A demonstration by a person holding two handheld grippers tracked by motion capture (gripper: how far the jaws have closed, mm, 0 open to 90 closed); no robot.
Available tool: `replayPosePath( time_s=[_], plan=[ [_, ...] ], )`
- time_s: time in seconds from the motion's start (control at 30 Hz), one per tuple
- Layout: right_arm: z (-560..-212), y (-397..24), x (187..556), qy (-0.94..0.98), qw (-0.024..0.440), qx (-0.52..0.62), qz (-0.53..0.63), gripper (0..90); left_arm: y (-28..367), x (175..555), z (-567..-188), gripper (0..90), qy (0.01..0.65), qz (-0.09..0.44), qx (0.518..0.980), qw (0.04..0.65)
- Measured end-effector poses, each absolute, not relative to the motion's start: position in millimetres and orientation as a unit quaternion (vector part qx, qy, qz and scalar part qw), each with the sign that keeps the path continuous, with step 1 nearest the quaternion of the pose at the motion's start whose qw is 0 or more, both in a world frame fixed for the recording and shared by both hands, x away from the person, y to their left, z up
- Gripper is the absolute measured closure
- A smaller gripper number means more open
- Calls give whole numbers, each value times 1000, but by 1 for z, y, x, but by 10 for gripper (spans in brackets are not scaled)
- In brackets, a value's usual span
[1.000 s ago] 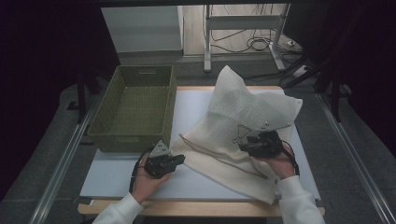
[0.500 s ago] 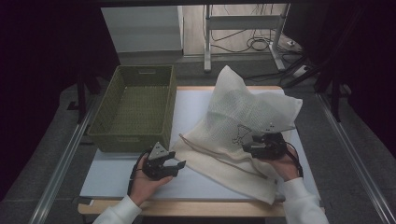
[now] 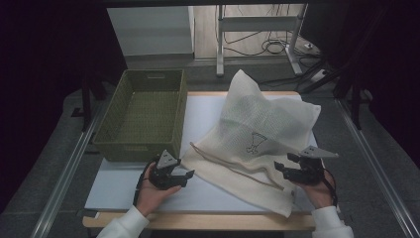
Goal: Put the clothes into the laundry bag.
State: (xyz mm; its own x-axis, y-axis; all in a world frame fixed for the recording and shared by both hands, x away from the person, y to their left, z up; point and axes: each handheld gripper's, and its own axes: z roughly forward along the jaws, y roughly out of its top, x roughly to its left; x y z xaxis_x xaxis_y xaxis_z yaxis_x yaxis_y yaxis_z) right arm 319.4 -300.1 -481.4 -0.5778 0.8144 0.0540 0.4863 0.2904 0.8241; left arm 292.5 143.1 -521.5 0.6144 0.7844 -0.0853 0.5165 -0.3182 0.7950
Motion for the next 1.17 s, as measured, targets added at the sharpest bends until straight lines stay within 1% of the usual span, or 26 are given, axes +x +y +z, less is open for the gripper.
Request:
replayPosePath(
  time_s=[0.4,0.67,1.17],
  plan=[
    [-499,-319,292,786,186,411,422,323,150,286,-523,314,410,166,797,411],
    [-503,-315,295,793,184,406,415,323,161,283,-525,314,422,170,791,410],
    [-499,-316,295,789,192,408,418,314,160,284,-525,304,419,170,792,409]
  ],
)
